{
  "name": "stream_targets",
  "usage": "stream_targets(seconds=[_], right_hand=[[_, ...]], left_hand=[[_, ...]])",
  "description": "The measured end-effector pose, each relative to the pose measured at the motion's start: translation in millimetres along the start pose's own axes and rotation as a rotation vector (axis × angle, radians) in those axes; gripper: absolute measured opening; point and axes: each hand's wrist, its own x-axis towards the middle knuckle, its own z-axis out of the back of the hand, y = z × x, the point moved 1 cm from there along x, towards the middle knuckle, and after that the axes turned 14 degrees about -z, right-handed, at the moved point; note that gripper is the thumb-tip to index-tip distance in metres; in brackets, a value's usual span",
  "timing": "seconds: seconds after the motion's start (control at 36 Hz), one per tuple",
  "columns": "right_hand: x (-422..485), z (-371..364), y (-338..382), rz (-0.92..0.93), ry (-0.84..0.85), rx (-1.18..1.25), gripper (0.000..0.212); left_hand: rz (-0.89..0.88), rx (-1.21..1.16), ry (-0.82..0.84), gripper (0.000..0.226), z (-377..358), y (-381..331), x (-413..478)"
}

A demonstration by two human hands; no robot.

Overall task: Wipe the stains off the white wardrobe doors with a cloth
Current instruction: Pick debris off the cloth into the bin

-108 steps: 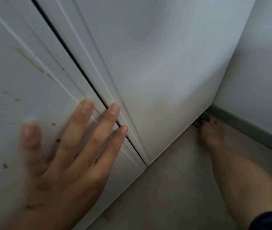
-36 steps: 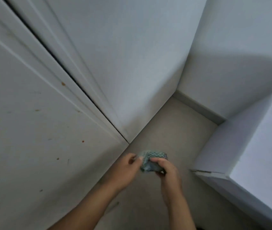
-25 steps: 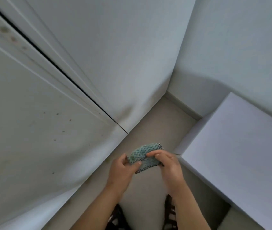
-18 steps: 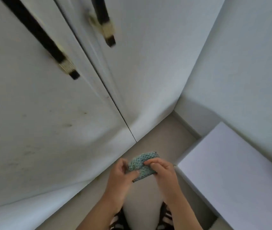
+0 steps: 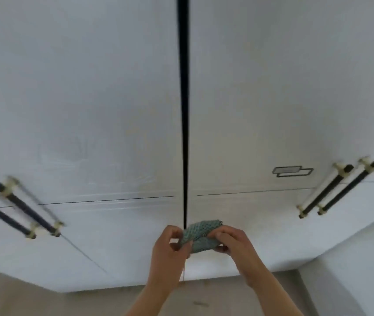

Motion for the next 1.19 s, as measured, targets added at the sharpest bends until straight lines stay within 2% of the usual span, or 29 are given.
stream_targets(seconds=[0.03, 0.11, 0.14, 0.17, 0.22, 0.25, 0.33, 0.39, 0.47, 0.58, 0.64, 0.72, 0.75, 0.81, 0.89, 0.97, 1.08, 1.14, 1.19], right_hand=[[0, -52, 19, -0.014, 0.004, -0.027, 0.025], [1, -133, 18, -0.098, 0.036, 0.111, 0.03], [-2, -142, 19, -0.165, 0.066, 0.164, 0.032], [3, -260, 23, -0.209, 0.127, 0.174, 0.034], [-1, -286, 18, -0.311, 0.171, 0.283, 0.044], [2, -336, 22, -0.342, 0.244, 0.266, 0.05], [4, -453, 30, -0.463, 0.313, 0.252, 0.057], [-1, -519, 34, -0.514, 0.389, 0.207, 0.053], [-4, -612, 35, -0.567, 0.508, 0.101, 0.039], [-2, -713, 30, -0.641, 0.535, 0.085, 0.036], [7, -756, 29, -0.666, 0.515, 0.115, 0.029], [24, -816, 29, -0.676, 0.52, 0.17, 0.018], [32, -847, 26, -0.695, 0.548, 0.193, 0.018], [45, -867, 29, -0.691, 0.59, 0.262, 0.024], [77, -931, 25, -0.687, 0.599, 0.226, 0.031], [101, -996, 31, -0.7, 0.619, 0.171, 0.032], [122, -1077, 53, -0.758, 0.707, 0.12, 0.03], [130, -1103, 70, -0.775, 0.717, 0.09, 0.033], [147, -1131, 89, -0.799, 0.705, 0.116, 0.027]], left_hand=[[-0.06, 0.017, -0.039, 0.025, 54, 3, -5], [-0.154, 0.066, -0.084, 0.041, 124, 12, -20], [-0.184, 0.043, -0.099, 0.047, 126, 17, -21], [-0.209, 0.042, -0.176, 0.052, 235, 45, -46], [-0.289, 0.105, -0.139, 0.061, 251, 53, -55], [-0.31, 0.13, -0.189, 0.063, 295, 64, -65], [-0.262, 0.132, -0.285, 0.069, 402, 91, -94], [-0.241, 0.155, -0.358, 0.074, 460, 98, -107], [-0.231, 0.144, -0.432, 0.064, 541, 116, -129], [-0.104, -0.083, -0.559, 0.041, 623, 135, -145], [-0.049, -0.233, -0.595, 0.039, 660, 150, -146], [0.057, -0.353, -0.849, 0.051, 712, 179, -146], [0.108, -0.423, -0.894, 0.05, 736, 192, -148], [0.244, -0.63, -0.87, 0.038, 750, 196, -140], [0.359, -0.794, -0.933, 0.027, 808, 214, -131], [0.42, -0.816, -0.977, 0.027, 867, 230, -119], [0.426, -0.675, -0.952, 0.013, 950, 248, -106], [0.429, -0.628, -0.943, 0.011, 980, 250, -93], [0.431, -0.611, -0.938, 0.011, 1016, 260, -74]])
